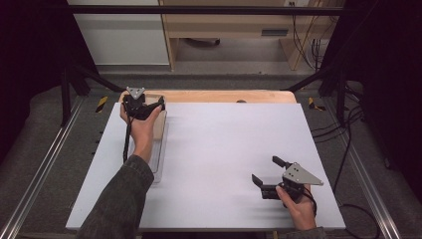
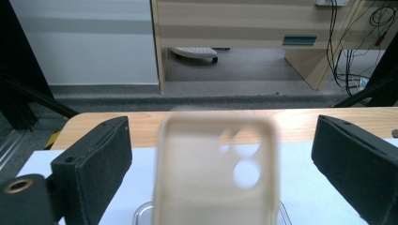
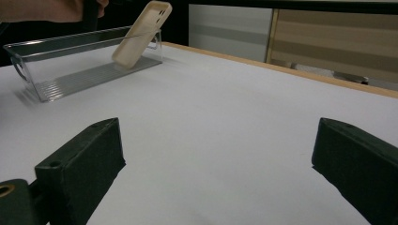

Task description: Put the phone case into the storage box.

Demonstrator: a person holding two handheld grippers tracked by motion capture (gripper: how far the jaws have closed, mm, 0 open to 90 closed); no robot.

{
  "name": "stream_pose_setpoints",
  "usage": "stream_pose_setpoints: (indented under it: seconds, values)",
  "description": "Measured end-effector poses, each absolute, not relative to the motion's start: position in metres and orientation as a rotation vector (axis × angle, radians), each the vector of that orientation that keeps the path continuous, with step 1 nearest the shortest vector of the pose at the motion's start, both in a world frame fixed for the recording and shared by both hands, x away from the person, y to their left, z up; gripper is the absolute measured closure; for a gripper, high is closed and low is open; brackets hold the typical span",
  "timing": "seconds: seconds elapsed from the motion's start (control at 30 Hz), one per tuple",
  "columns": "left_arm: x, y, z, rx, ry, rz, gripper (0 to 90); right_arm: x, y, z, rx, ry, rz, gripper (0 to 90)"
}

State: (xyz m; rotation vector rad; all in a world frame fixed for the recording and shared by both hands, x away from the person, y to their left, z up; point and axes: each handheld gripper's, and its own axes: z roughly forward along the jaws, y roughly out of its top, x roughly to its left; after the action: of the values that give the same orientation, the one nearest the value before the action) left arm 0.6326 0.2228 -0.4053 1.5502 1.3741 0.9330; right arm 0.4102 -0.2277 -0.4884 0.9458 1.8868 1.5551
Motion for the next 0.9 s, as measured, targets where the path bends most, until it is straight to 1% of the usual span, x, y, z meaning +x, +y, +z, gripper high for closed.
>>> stream_pose_setpoints:
  seconds: [0.17,0.47,0.9]
  values:
    - [0.631,0.222,-0.403,1.561,1.358,0.929,5.8,0.41,-0.228,-0.488,0.945,1.882,1.558,2.5]
    - [0.618,0.216,-0.4,1.663,1.255,0.939,8.1,0.409,-0.228,-0.489,0.943,1.881,1.554,2.5]
    - [0.595,0.22,-0.396,1.721,1.174,0.933,7.7,0.408,-0.226,-0.488,0.936,1.872,1.523,2.6]
